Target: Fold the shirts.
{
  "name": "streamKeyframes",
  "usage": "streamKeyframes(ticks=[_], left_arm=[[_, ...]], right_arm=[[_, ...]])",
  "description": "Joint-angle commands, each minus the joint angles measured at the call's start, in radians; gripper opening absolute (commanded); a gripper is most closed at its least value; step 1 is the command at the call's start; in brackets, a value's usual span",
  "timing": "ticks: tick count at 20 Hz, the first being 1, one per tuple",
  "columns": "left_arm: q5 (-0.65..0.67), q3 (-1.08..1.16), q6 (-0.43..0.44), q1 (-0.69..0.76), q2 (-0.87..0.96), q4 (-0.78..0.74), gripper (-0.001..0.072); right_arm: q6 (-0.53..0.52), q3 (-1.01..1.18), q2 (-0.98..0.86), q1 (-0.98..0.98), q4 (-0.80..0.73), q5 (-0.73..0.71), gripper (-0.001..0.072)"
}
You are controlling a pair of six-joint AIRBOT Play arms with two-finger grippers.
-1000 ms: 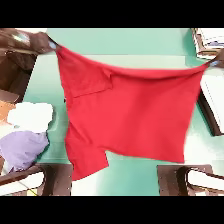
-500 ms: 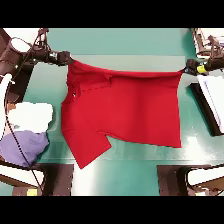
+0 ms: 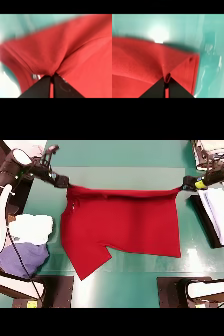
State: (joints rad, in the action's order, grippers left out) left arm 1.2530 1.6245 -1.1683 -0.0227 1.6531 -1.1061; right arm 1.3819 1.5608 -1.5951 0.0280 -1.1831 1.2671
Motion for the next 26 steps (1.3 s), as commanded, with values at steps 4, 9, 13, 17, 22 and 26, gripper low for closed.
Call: streamKeyframes(ticks=[4,9,13,17,22,26], left_arm=[[0.078,-0.138,-0.068,-0.001,0.001,-0.109,0.0026],[0.076,-0.139,-0.156,-0.001,0.000,-0.134,0.0576],[0.125,-0.136,-0.195,-0.001,-0.044,-0.160,0.0542],[0.170,-0.229,-0.226,-0.001,-0.224,-0.159,0.0542],[0.097,-0.678,-0.364,-0.001,-0.534,-0.159,0.0541],[0.063,-0.991,-0.427,-0.001,-0.749,-0.092,0.0541]], right_arm=[[-0.003,-0.302,0.124,-0.022,-0.012,-0.061,0.0020],[-0.003,-0.402,0.156,-0.019,0.043,-0.068,0.0065],[-0.003,-0.355,0.163,0.026,0.078,0.066,0.0252],[-0.026,-0.349,0.266,0.118,0.077,0.192,0.0505],[-0.041,-0.349,0.377,0.194,0.092,0.188,0.0554],[-0.041,-0.349,0.399,0.184,0.092,0.189,0.0553]])
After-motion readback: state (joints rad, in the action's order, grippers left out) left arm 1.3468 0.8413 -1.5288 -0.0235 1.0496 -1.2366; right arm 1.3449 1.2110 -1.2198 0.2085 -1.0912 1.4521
